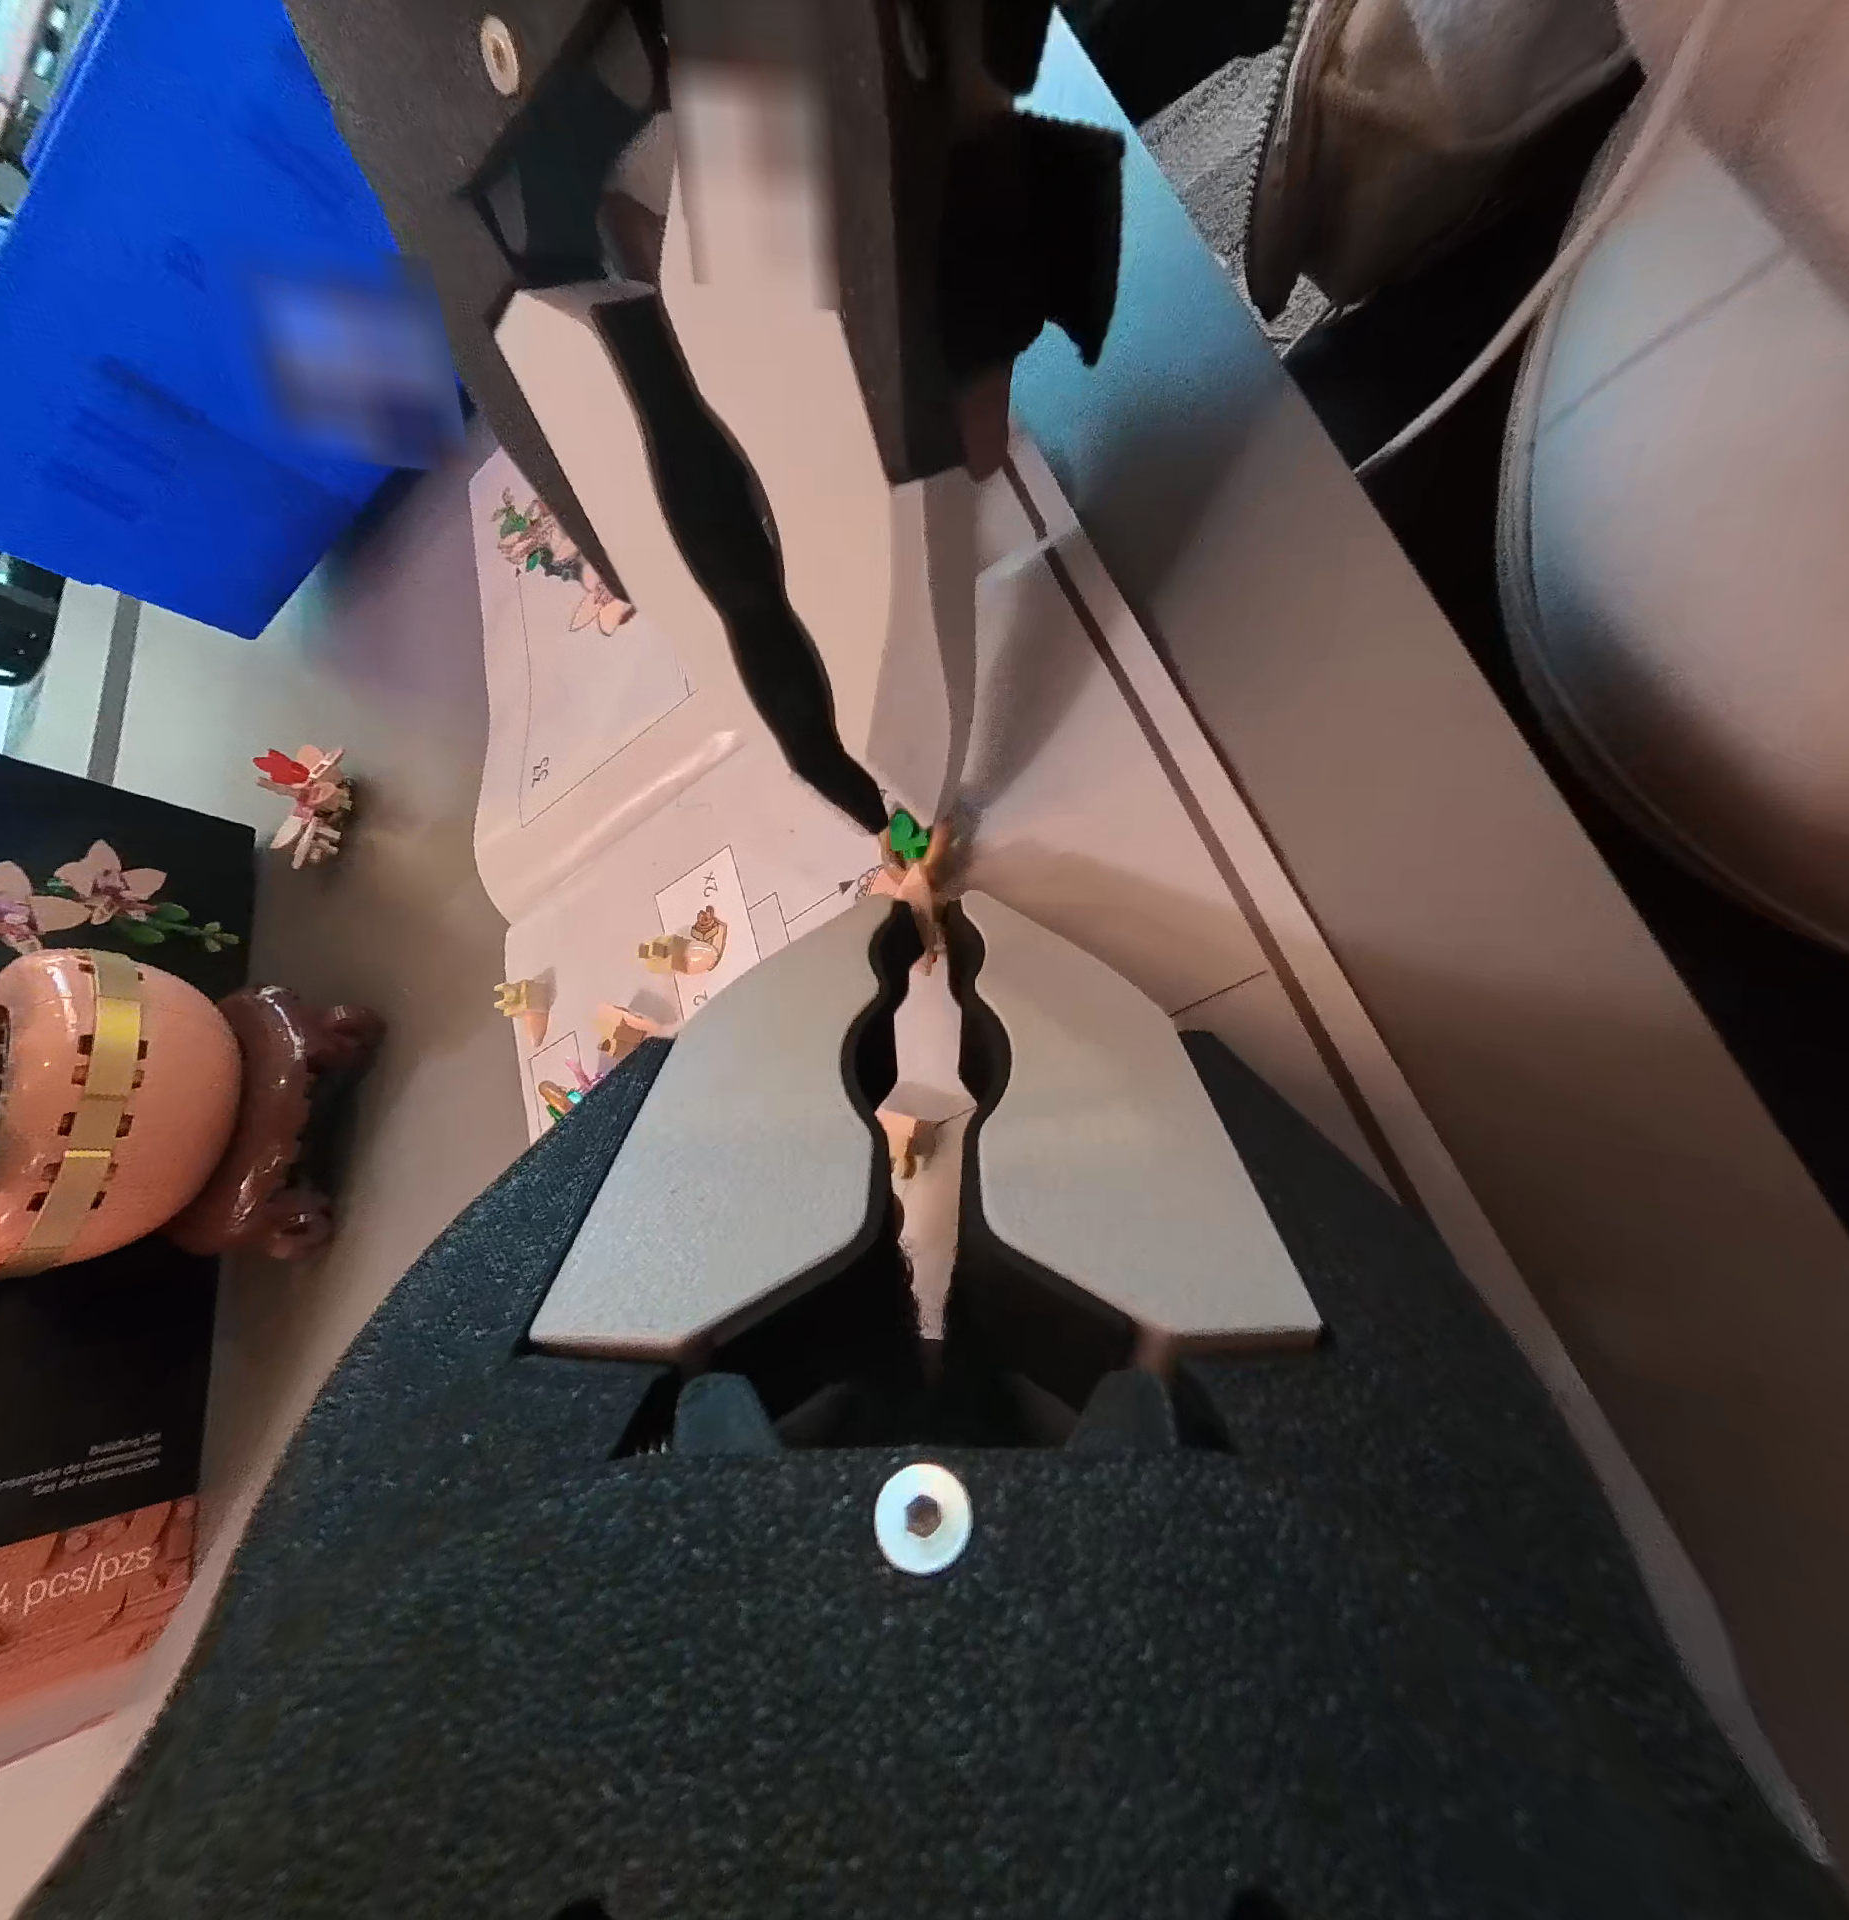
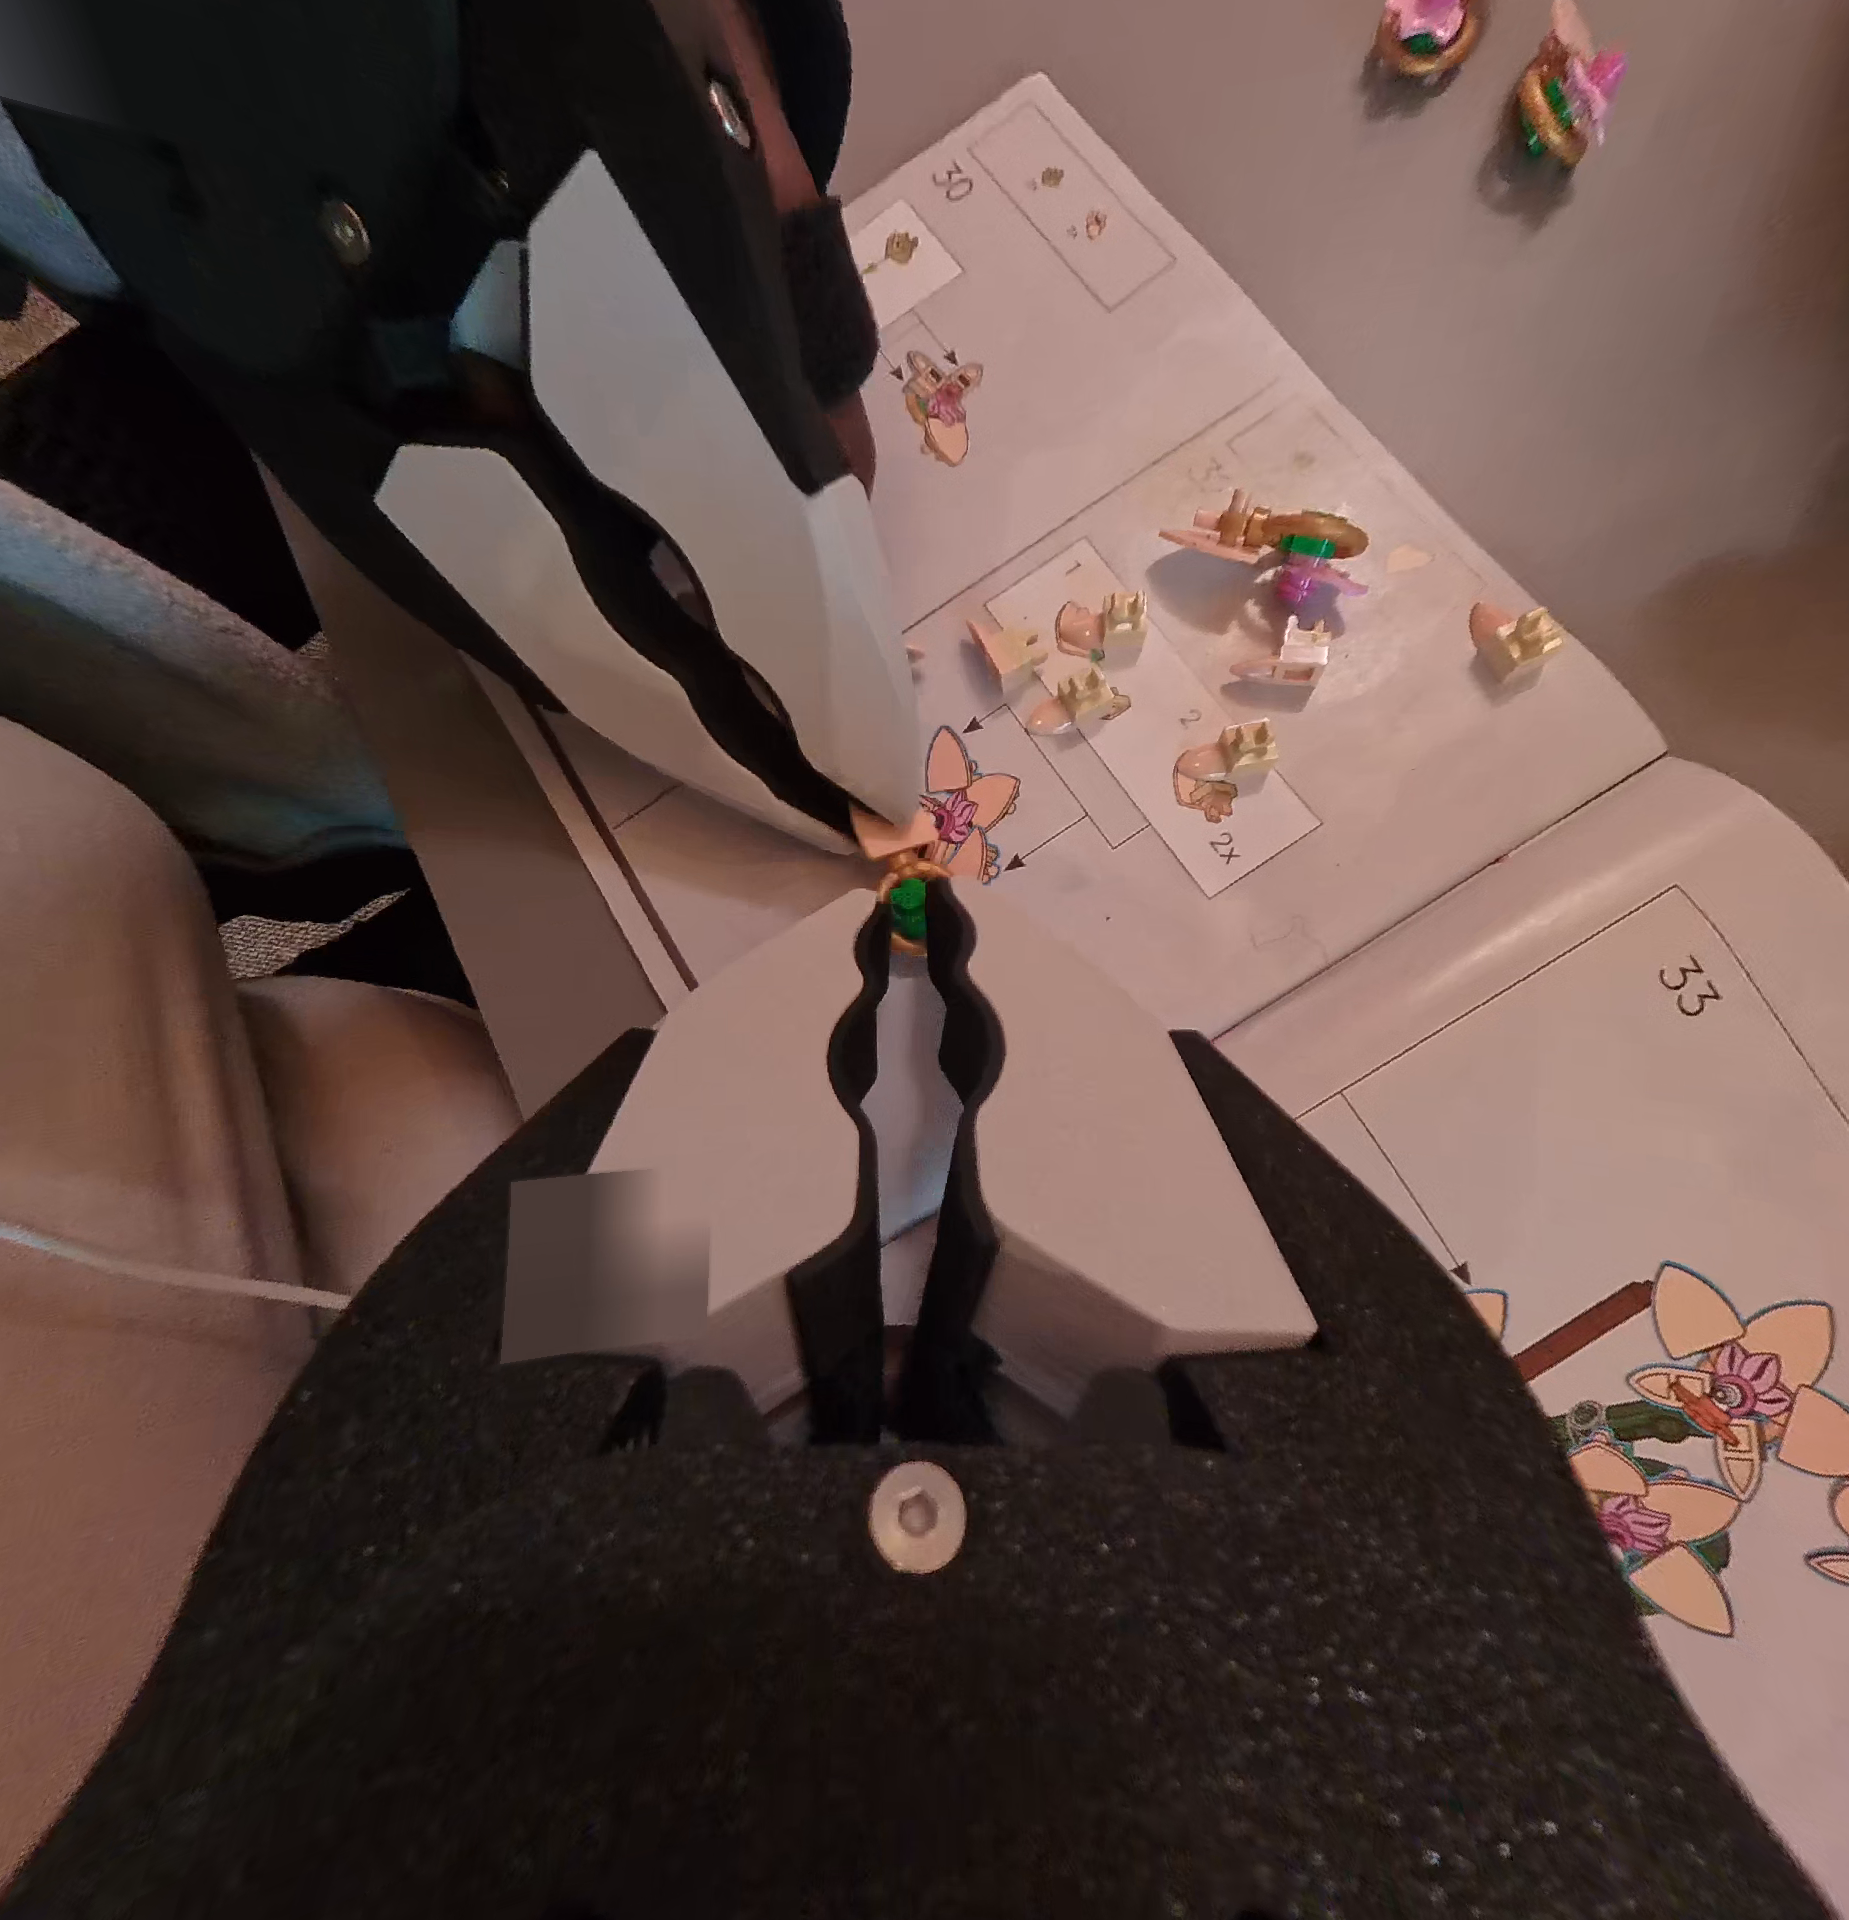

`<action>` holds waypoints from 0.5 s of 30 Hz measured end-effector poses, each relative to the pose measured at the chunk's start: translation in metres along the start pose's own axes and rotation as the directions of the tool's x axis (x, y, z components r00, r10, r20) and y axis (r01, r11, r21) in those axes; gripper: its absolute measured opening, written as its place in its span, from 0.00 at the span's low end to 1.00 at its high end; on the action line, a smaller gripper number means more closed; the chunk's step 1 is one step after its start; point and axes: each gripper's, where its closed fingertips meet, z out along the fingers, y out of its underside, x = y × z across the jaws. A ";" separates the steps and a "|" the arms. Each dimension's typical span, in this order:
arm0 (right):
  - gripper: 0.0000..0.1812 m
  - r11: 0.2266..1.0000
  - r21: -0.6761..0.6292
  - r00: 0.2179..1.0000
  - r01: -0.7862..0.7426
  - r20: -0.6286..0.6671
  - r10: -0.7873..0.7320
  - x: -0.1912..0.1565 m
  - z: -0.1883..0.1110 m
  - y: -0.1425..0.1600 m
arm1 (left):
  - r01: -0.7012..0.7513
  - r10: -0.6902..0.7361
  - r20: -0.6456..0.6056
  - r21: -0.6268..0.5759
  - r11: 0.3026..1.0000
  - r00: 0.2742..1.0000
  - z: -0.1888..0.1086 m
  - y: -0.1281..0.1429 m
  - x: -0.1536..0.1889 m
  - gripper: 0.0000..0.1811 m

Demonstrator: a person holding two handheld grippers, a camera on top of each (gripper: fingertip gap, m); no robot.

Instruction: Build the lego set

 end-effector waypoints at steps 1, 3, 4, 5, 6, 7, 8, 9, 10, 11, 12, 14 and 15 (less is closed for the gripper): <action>0.04 1.000 -0.005 1.000 -0.002 0.013 0.002 -0.001 0.000 0.001 | 0.000 0.000 -0.002 0.001 1.000 1.000 0.000 0.000 0.000 0.03; 0.04 1.000 -0.005 1.000 -0.006 0.016 0.006 -0.001 0.000 0.001 | 0.001 -0.001 -0.004 0.002 1.000 1.000 0.000 0.000 0.000 0.03; 0.04 1.000 -0.013 1.000 -0.006 0.021 0.007 -0.001 0.001 0.002 | -0.003 0.003 -0.003 0.003 1.000 1.000 0.000 0.000 0.000 0.03; 0.04 1.000 -0.013 1.000 -0.007 0.023 0.007 -0.001 0.001 0.002 | -0.010 0.010 -0.001 0.005 1.000 1.000 0.000 0.000 0.000 0.03; 0.04 1.000 -0.012 1.000 -0.007 0.024 0.007 -0.001 0.001 0.002 | -0.021 0.021 0.002 0.008 1.000 1.000 0.000 -0.001 0.000 0.03; 0.04 1.000 -0.014 1.000 -0.010 0.026 0.010 -0.001 0.001 0.002 | -0.043 0.043 0.008 0.013 0.999 0.999 0.000 -0.001 0.000 0.03; 0.04 1.000 -0.017 0.999 -0.011 0.029 0.012 -0.001 0.001 0.003 | -0.071 0.070 0.017 0.018 0.997 0.997 0.000 -0.001 0.001 0.03; 0.04 1.000 -0.019 0.999 -0.012 0.033 0.013 -0.001 0.000 0.003 | -0.098 0.098 0.024 0.020 0.995 0.995 -0.001 -0.001 0.001 0.03; 0.04 1.000 -0.021 0.999 -0.015 0.039 0.015 -0.001 0.000 0.003 | -0.129 0.128 0.032 0.020 0.991 0.991 -0.001 -0.002 0.001 0.03; 0.04 1.000 -0.024 0.999 -0.018 0.049 0.019 -0.002 0.000 0.003 | -0.165 0.164 0.042 0.020 0.986 0.986 -0.001 -0.002 0.001 0.03; 0.05 0.999 -0.027 0.998 -0.022 0.063 0.023 -0.003 -0.001 0.003 | -0.205 0.204 0.053 0.018 0.979 0.978 -0.001 -0.002 0.001 0.03; 0.05 0.999 -0.042 0.996 -0.021 0.080 0.025 -0.004 -0.002 0.004 | -0.278 0.277 0.071 0.015 0.960 0.958 -0.001 -0.003 0.002 0.03; 0.05 0.999 -0.049 0.997 -0.017 0.081 0.021 -0.003 -0.003 0.005 | -0.303 0.301 0.077 0.015 0.953 0.950 -0.001 -0.004 0.002 0.03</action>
